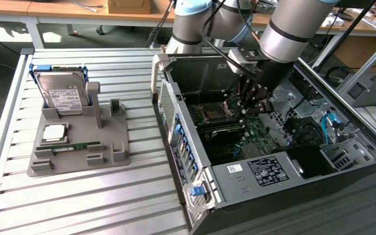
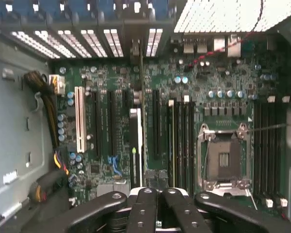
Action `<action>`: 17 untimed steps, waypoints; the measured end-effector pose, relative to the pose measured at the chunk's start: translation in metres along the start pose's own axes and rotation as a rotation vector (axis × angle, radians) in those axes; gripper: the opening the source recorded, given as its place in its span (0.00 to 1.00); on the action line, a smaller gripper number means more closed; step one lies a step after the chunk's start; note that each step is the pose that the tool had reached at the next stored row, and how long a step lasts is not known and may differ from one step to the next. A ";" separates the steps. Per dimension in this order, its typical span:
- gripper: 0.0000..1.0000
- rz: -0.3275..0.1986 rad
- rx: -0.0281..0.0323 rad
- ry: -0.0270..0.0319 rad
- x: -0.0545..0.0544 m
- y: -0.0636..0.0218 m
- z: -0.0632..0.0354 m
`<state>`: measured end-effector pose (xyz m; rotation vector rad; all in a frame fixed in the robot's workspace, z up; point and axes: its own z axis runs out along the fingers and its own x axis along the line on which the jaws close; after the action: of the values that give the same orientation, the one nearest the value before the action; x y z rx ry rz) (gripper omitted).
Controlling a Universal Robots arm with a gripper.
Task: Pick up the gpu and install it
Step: 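Insert the gpu into the slot, then press down on the gpu until it lock into place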
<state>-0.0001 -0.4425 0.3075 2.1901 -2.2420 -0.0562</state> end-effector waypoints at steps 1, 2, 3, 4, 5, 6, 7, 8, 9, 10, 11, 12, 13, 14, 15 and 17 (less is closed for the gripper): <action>0.10 0.000 -0.0025 0.0001 0.000 -0.0049 0.0003; 0.10 0.000 -0.0043 0.0003 0.000 -0.0094 0.0005; 0.10 0.000 -0.0062 0.0003 0.000 -0.0142 0.0008; 0.10 0.000 -0.0072 0.0004 0.000 -0.0185 0.0010; 0.10 0.000 -0.0075 0.0004 -0.001 -0.0219 0.0012; 0.10 0.000 -0.0079 0.0005 -0.001 -0.0240 0.0012; 0.10 0.000 -0.0080 0.0011 -0.001 -0.0245 0.0011; 0.10 0.000 -0.0080 0.0012 -0.001 -0.0245 0.0012; 0.10 0.000 -0.0079 0.0011 -0.001 -0.0245 0.0012; 0.10 0.001 -0.0079 0.0010 -0.001 -0.0245 0.0012; 0.10 0.001 -0.0079 0.0010 -0.001 -0.0245 0.0012; 0.10 0.000 -0.0079 0.0010 -0.001 -0.0245 0.0012; 0.10 0.000 -0.0079 0.0010 -0.001 -0.0245 0.0012; 0.10 0.000 -0.0079 0.0011 -0.001 -0.0245 0.0012; 0.10 0.000 -0.0079 0.0010 -0.001 -0.0245 0.0012; 0.10 0.000 -0.0079 0.0011 -0.001 -0.0244 0.0012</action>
<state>0.0242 -0.4425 0.3056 2.1852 -2.2378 -0.0638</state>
